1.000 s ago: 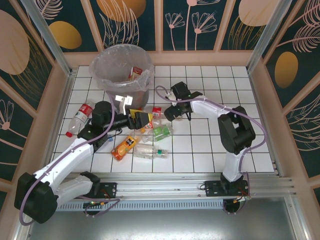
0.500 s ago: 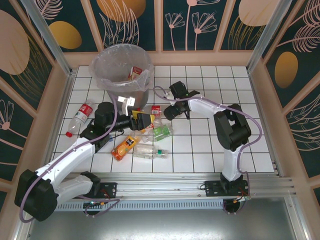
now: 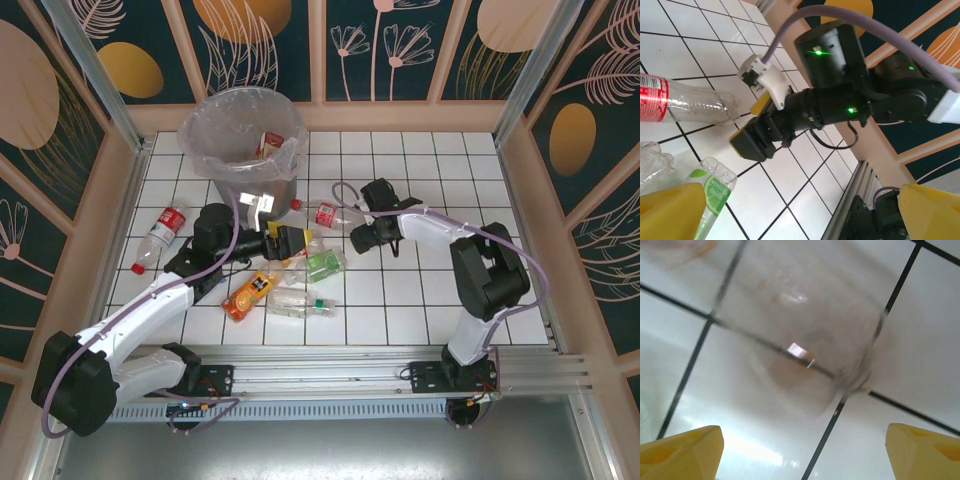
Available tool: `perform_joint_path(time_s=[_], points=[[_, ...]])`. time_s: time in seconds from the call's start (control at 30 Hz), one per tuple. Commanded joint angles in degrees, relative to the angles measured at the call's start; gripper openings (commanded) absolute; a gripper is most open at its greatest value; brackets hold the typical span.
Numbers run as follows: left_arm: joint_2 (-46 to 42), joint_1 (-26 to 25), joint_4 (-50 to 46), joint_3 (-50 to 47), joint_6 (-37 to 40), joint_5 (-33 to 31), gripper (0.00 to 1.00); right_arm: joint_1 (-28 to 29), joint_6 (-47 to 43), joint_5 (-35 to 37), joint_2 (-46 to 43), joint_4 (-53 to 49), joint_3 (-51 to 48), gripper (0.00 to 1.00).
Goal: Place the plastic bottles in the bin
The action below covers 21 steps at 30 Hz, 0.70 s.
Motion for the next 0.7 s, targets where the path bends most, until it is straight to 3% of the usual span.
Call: perform_joint_path(time_s=[0.0,0.4,0.67], points=[[0.21,-0.53,2.7,-0.62,-0.57,-0.12,0.98,1.18,2.66,1.5,-4.5,-1.82,-0.25,0.88],[-0.86,-0.69,1.81,-0.49,-0.64,-0.53,0.98,-0.45,-9.09,2.03,3.97,0.83,10.11,0.99],[-0.77,-0.72,1.29,-0.27,-0.65,-0.74,0.98,-3.16,-14.61,3.65,14.0,2.29,18.71,0.99]])
